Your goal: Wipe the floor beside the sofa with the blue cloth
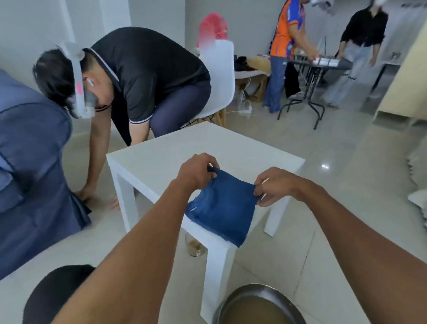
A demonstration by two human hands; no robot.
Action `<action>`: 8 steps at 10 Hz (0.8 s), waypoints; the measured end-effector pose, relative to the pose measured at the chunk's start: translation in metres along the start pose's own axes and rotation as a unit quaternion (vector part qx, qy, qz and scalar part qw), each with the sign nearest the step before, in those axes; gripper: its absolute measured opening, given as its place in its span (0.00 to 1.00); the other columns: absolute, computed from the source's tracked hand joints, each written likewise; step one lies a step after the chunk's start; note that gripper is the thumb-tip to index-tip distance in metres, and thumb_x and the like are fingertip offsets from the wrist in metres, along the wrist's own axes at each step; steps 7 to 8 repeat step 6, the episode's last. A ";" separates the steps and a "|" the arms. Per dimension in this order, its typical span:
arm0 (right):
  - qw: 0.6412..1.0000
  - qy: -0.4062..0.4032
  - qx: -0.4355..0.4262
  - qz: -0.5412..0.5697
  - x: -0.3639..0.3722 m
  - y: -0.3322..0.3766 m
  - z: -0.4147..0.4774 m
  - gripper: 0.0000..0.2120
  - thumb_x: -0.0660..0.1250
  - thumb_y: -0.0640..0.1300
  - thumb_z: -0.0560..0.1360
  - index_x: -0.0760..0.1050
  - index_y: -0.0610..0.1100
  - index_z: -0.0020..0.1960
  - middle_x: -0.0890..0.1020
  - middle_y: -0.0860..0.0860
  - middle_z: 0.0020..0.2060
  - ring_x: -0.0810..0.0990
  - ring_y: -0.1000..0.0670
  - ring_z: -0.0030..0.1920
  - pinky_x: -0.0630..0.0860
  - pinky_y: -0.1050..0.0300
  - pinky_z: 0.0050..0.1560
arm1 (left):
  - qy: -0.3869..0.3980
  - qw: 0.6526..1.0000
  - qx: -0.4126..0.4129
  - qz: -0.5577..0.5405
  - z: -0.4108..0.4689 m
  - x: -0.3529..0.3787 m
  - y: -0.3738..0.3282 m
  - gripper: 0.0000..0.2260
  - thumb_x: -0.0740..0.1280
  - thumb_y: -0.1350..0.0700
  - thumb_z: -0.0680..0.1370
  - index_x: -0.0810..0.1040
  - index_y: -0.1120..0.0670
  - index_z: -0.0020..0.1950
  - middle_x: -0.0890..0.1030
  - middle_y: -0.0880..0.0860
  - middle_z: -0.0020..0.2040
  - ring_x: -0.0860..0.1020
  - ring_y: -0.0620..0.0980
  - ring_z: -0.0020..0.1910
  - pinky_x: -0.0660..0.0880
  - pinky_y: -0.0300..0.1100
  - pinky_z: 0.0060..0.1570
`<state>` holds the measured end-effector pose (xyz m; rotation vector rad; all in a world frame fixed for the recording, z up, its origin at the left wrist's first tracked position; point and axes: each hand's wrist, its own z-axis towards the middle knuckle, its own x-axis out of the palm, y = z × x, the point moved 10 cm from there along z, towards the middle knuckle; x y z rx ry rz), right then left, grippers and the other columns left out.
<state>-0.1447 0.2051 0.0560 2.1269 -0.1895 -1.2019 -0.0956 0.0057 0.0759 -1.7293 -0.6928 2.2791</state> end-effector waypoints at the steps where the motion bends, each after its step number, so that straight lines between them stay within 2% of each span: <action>1: 1.000 -0.010 0.009 -0.009 0.002 -0.021 0.001 0.06 0.69 0.37 0.74 0.80 0.39 0.51 0.88 0.45 0.39 0.86 0.50 0.36 0.84 0.58 0.39 | -0.019 0.999 -0.026 0.002 0.001 0.026 0.000 0.10 0.66 0.60 0.76 0.81 0.50 0.54 0.81 0.50 0.55 0.79 0.52 0.52 0.69 0.41 0.45; 2: 0.998 -0.050 -0.004 -0.028 0.008 -0.027 0.009 0.04 0.68 0.38 0.73 0.79 0.41 0.47 0.87 0.45 0.38 0.85 0.49 0.36 0.83 0.58 0.36 | -0.051 0.998 -0.044 0.000 0.004 0.037 -0.004 0.12 0.64 0.63 0.76 0.80 0.51 0.55 0.82 0.51 0.54 0.79 0.53 0.52 0.71 0.42 0.46; 3: 0.993 -0.104 -0.023 -0.053 0.005 -0.030 0.019 0.05 0.67 0.38 0.69 0.79 0.43 0.44 0.87 0.46 0.36 0.86 0.45 0.39 0.85 0.51 0.42 | -0.050 0.998 -0.042 0.018 0.013 0.045 -0.011 0.16 0.61 0.68 0.74 0.78 0.53 0.56 0.81 0.52 0.54 0.79 0.52 0.50 0.70 0.40 0.45; 4: 0.987 -0.130 -0.020 -0.090 0.003 -0.040 0.024 0.04 0.68 0.41 0.70 0.79 0.45 0.45 0.85 0.48 0.38 0.84 0.44 0.41 0.84 0.48 0.47 | -0.040 0.998 -0.049 0.025 0.019 0.055 -0.009 0.16 0.61 0.68 0.75 0.77 0.54 0.59 0.81 0.53 0.55 0.79 0.53 0.50 0.71 0.41 0.46; 5: 0.984 -0.126 -0.032 -0.125 0.008 -0.045 0.032 0.08 0.68 0.47 0.76 0.79 0.46 0.53 0.83 0.47 0.46 0.81 0.45 0.51 0.82 0.49 0.53 | -0.040 0.996 -0.018 0.081 0.018 0.057 -0.007 0.12 0.62 0.61 0.79 0.74 0.55 0.62 0.79 0.54 0.57 0.80 0.56 0.50 0.74 0.45 0.48; 6: 0.976 -0.139 -0.074 -0.151 0.008 -0.026 0.042 0.22 0.64 0.54 0.80 0.73 0.44 0.70 0.77 0.42 0.66 0.73 0.41 0.68 0.74 0.45 0.67 | -0.052 0.988 0.009 0.147 0.014 0.039 0.002 0.14 0.58 0.52 0.82 0.72 0.55 0.66 0.77 0.55 0.60 0.80 0.58 0.52 0.76 0.50 0.51; 8: 0.976 -0.139 -0.074 -0.151 0.008 -0.026 0.042 0.22 0.64 0.54 0.80 0.73 0.44 0.70 0.77 0.42 0.66 0.73 0.41 0.68 0.74 0.45 0.67 | -0.052 0.988 0.009 0.147 0.014 0.039 0.002 0.14 0.58 0.52 0.82 0.72 0.55 0.66 0.77 0.55 0.60 0.80 0.58 0.52 0.76 0.50 0.51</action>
